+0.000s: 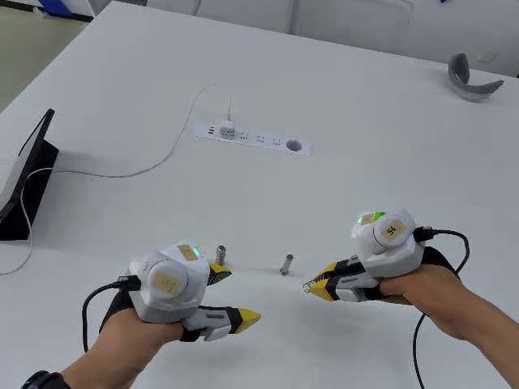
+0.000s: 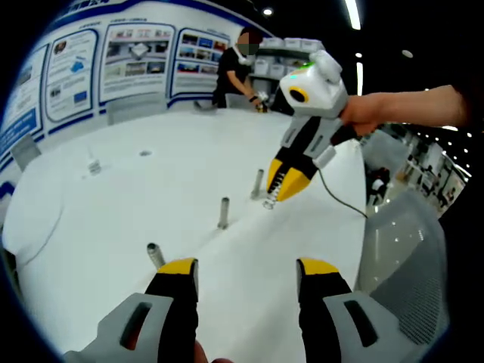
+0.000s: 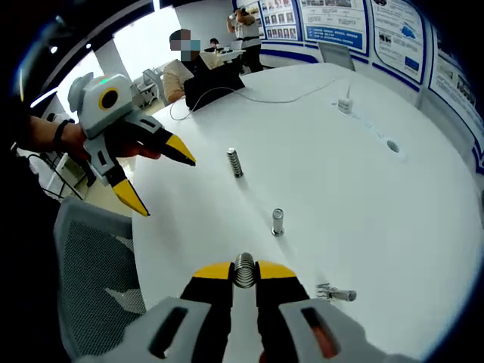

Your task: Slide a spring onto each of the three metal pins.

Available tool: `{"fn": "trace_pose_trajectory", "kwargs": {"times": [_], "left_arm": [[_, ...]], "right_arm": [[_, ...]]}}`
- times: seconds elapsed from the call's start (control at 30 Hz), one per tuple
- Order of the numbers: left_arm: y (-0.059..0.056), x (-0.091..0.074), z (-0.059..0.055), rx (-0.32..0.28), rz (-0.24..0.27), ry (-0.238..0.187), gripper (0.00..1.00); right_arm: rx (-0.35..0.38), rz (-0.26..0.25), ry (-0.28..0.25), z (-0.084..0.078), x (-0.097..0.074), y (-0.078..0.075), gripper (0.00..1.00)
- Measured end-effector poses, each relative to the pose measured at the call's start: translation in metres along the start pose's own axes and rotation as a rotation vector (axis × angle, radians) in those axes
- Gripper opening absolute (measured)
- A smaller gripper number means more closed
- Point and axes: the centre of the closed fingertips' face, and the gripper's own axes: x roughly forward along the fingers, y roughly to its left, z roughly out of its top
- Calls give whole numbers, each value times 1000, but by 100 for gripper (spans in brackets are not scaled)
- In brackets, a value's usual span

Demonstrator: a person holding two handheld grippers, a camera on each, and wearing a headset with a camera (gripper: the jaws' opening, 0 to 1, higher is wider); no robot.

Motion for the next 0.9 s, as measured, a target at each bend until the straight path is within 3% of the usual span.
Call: {"fn": "trace_pose_trajectory", "kwargs": {"times": [0.47,0.9], "left_arm": [[5,-3,-4,-15,12,6,63],[8,-9,-11,-25,18,15,67]], "right_arm": [[-68,-16,55,17,7,-18,13],[-91,-24,68,30,13,-31,13]]}}
